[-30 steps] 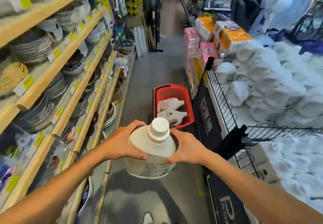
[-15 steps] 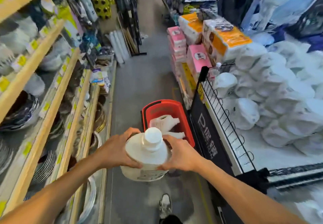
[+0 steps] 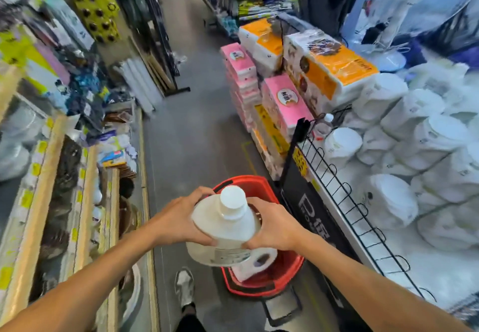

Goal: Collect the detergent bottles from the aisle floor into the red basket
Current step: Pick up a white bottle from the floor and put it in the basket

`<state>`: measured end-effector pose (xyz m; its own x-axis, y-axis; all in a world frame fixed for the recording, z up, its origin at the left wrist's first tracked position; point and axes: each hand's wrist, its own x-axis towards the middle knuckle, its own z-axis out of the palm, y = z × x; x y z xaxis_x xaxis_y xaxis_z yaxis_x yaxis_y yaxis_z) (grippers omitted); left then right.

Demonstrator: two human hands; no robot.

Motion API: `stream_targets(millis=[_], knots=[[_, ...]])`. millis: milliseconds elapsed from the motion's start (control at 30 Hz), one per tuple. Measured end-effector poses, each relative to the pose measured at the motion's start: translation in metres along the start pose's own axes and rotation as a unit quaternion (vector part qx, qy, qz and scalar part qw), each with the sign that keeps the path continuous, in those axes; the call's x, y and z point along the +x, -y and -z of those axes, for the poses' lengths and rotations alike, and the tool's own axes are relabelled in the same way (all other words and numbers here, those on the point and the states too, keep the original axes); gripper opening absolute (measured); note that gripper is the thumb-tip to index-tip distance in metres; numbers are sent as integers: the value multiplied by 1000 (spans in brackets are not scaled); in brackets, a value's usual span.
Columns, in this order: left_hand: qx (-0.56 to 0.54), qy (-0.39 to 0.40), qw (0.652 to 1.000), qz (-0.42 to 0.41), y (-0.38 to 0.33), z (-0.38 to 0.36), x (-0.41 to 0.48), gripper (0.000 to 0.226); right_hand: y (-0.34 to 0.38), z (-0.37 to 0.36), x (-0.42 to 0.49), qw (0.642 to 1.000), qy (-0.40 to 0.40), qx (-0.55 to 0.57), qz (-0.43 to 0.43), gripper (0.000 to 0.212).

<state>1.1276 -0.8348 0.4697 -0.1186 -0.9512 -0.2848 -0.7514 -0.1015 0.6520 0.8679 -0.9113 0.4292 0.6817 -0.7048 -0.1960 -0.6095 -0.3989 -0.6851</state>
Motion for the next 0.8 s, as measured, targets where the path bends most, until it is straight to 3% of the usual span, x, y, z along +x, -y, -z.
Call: stream_targets(millis=[200,433,600,800], knots=[[62,107,988,-95,52,79,117,96,9,-11,75,988,-89,57,-111,101],[110,232,945,-202,64,150,236,95,41,-19,140,935,-215,112,-258,103],[137,300,910,-251,62,143,298,95,32,-29,164,896,-262,140,-330,90],[160,349,893,-235,96,89,339,97,-11,-77,185,860,-267,195,-388,80]])
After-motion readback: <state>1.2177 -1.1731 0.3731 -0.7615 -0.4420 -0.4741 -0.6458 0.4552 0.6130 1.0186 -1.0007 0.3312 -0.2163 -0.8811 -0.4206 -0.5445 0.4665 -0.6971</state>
